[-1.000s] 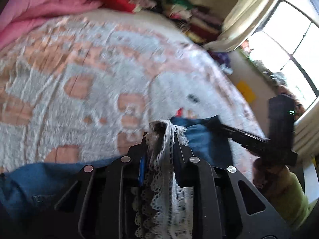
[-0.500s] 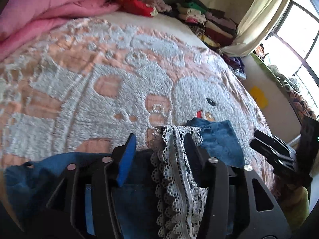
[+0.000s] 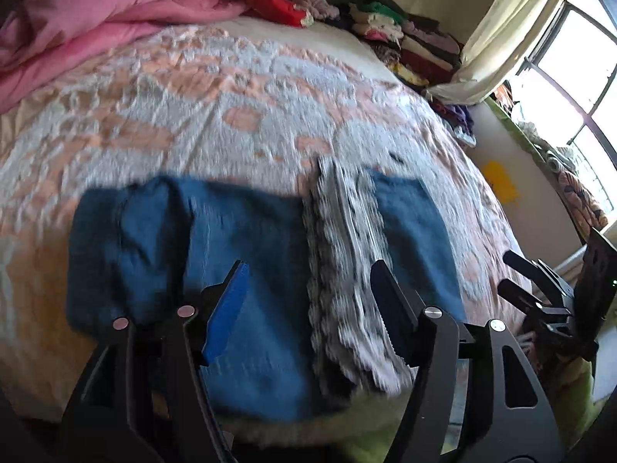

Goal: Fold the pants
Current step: 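Fold the lace-trimmed leg over onto the other leg with both grippers, then release the lace leg and smooth it flat with both grippers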

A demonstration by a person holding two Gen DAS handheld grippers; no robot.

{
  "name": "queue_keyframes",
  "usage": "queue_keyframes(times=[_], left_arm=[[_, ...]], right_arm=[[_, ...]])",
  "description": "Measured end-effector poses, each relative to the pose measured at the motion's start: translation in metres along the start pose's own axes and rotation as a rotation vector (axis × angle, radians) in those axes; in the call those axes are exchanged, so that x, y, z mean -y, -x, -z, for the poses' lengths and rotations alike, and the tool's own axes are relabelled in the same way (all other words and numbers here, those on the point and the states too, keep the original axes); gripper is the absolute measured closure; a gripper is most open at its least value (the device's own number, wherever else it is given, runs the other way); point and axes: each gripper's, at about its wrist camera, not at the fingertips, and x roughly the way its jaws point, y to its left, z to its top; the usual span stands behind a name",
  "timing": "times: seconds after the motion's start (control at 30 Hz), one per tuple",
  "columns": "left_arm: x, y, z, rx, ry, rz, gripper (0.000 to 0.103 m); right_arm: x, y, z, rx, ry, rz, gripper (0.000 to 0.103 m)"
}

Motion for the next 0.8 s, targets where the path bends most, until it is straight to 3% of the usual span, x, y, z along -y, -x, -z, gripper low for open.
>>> queue_keyframes(times=[0.23, 0.5, 0.57, 0.6, 0.63, 0.8], left_arm=[[0.009, -0.007, 0.033, -0.131, 0.038, 0.091, 0.046], [0.015, -0.036, 0.043, -0.213, 0.076, 0.064, 0.046], [0.021, -0.043, 0.046, -0.205, 0.068, 0.049, 0.058], [0.024, -0.044, 0.046, -0.203, 0.064, 0.059, 0.079], [0.027, -0.045, 0.047, -0.203, 0.063, 0.074, 0.089], [0.033, -0.018, 0.044, -0.138, 0.005, 0.087, 0.092]], right_arm=[[-0.022, -0.004, 0.021, -0.049, 0.037, -0.068, 0.025], [-0.026, -0.009, 0.031, -0.067, 0.018, -0.081, 0.025], [-0.025, -0.010, 0.032, -0.069, 0.011, -0.084, 0.025], [-0.025, -0.012, 0.032, -0.073, 0.010, -0.084, 0.025], [-0.025, -0.013, 0.033, -0.077, 0.008, -0.080, 0.025], [-0.029, -0.003, 0.029, -0.039, 0.011, -0.096, 0.025]])
